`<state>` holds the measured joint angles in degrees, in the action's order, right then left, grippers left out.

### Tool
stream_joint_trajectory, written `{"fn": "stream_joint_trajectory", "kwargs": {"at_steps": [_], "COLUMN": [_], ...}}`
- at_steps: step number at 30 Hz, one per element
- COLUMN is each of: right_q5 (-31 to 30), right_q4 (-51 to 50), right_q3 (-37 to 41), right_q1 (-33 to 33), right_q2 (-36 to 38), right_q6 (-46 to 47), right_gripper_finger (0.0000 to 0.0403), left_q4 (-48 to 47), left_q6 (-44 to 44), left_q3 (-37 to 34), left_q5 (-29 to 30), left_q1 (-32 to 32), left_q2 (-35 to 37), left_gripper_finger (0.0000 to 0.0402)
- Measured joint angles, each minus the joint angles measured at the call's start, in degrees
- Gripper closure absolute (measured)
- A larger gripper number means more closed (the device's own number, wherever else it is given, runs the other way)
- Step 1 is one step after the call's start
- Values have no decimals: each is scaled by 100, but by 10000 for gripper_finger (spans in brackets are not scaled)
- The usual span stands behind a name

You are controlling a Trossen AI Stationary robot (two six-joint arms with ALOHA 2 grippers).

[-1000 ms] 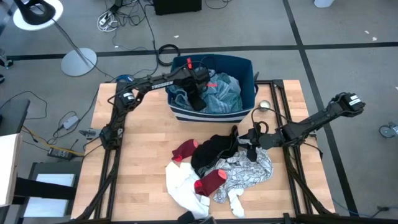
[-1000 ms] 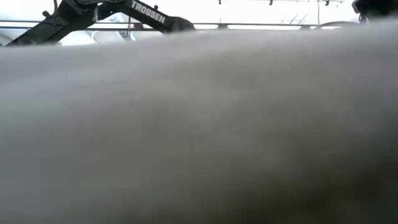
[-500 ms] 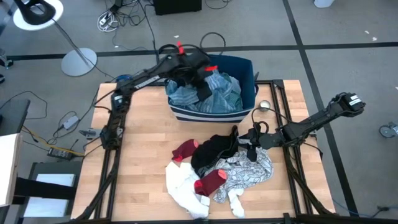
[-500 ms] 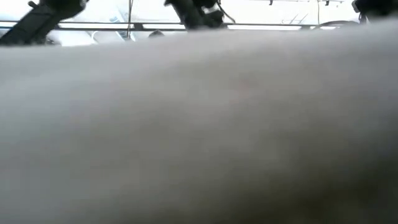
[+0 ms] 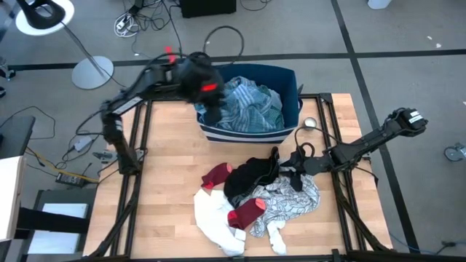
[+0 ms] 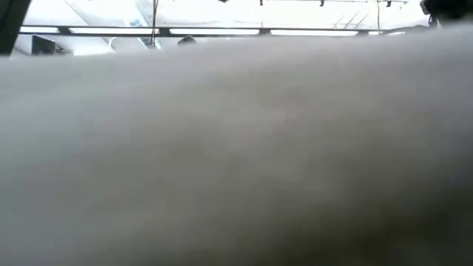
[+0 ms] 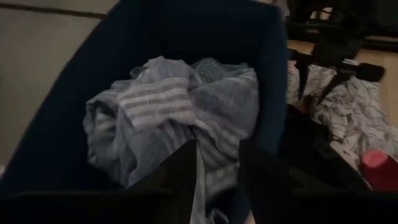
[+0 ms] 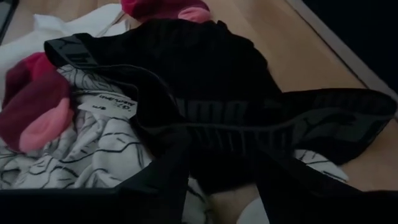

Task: Sort clothes
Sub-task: Put the black boxer into the blue laundry bin

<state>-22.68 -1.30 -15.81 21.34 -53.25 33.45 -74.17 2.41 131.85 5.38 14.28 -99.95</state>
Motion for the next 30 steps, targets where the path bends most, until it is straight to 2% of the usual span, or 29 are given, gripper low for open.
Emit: {"fn": "stream_joint_trajectory", "kwargs": {"at_steps": [4,8,12,21,26,30], "right_q5": [0,-2,-2,-9,4,19], "right_q4": [2,3,22,496,1077,1050], "right_q3": [0,0,0,0,-25,-350], "right_q1": [99,155,156,156,156,82], "right_q2": [0,0,0,0,0,-46], "right_q6": [13,97,98,-120,-886,-1468], "right_gripper_finger": [231,231,231,231,231,231], "left_q4": [-121,418,1428,4146,5686,6670], "left_q6": [-125,-159,-397,-1041,-1384,-1616], "left_q3": [-156,-1175,-2947,-7254,-9265,-10644], "left_q5": [326,412,511,565,503,532], "left_q1": [-348,-721,-997,-1474,-1779,-1883], "left_q2": [485,1206,2214,4954,6327,7143], "left_gripper_finger": [276,276,276,276,276,276]}}
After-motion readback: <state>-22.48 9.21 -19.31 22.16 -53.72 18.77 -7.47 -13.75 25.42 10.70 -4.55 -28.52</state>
